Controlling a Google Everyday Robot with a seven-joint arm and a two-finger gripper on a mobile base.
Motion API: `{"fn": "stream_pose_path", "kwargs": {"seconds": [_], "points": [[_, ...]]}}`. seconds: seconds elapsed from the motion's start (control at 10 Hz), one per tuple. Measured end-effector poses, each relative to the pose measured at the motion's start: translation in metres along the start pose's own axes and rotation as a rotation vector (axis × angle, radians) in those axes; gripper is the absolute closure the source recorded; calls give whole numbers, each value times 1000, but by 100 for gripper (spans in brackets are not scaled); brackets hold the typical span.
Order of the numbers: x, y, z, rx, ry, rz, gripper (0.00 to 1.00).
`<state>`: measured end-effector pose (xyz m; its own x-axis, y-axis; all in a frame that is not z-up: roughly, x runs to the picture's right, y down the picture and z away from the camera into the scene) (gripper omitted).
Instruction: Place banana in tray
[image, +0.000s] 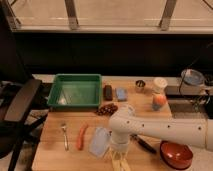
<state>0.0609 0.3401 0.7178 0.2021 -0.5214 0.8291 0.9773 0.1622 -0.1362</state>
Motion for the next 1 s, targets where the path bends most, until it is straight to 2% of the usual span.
{"fn": "stream_pose_path", "kwargs": {"seconds": [0.2, 0.4, 0.5, 0.7, 0.8, 0.9, 1.0], "points": [[-1, 1, -2, 26, -8, 9, 98], [-1, -3, -8, 51, 4, 17, 100], [0, -4, -18, 64, 22, 29, 100], [8, -13, -52, 110, 61, 56, 100], [19, -20, -79, 146, 88, 66, 100], [31, -28, -100, 166, 113, 68, 100], [41, -35, -113, 177, 130, 70, 100]]}}
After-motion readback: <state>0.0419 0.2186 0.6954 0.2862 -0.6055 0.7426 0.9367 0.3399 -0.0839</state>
